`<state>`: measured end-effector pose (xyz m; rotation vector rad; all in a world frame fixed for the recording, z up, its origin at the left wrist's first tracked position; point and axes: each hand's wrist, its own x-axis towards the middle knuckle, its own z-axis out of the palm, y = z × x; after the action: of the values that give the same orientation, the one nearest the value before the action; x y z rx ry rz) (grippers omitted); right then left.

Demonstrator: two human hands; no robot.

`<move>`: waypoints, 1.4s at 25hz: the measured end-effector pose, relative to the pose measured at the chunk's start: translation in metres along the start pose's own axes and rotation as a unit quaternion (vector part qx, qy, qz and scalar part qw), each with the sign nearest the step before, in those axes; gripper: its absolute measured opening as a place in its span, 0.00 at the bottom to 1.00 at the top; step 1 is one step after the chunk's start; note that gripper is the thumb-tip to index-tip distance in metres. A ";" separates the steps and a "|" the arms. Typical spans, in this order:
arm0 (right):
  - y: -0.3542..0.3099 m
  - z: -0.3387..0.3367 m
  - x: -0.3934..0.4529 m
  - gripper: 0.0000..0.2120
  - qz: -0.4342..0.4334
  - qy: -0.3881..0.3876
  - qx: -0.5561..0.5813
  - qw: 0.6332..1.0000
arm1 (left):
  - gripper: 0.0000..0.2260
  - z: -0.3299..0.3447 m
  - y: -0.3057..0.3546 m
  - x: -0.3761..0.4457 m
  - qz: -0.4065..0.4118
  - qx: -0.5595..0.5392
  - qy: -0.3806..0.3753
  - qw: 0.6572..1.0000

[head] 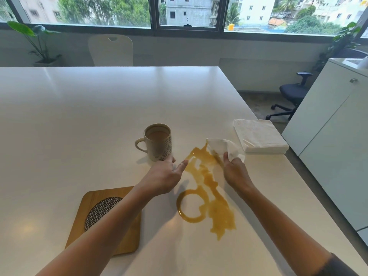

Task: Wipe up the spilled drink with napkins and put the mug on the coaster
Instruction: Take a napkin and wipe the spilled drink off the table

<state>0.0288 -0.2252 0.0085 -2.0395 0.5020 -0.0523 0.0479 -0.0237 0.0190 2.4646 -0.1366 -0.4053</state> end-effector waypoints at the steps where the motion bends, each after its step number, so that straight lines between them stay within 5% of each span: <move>1: -0.002 0.004 0.002 0.21 0.000 0.002 0.002 1.000 | 0.31 0.000 0.000 0.000 -0.001 -0.001 0.000 1.000; 11: 0.013 0.014 0.007 0.22 -0.015 -0.139 0.055 0.989 | 0.31 0.001 -0.002 0.001 -0.009 -0.004 -0.002 1.000; 16: -0.010 -0.020 0.034 0.14 -0.020 0.001 0.228 0.973 | 0.31 0.003 0.000 0.000 -0.011 -0.008 -0.005 1.000; 20: -0.023 -0.018 0.063 0.23 -0.018 0.076 0.106 0.991 | 0.32 0.003 0.000 0.000 -0.016 -0.004 -0.005 1.000; 35: -0.013 0.026 0.086 0.21 -0.111 -0.064 -0.118 0.985 | 0.33 0.006 -0.010 0.005 -0.027 -0.042 -0.001 0.999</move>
<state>0.1181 -0.2304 -0.0079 -2.3076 0.2045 0.0048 0.0510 -0.0206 0.0070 2.3898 -0.0538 -0.4275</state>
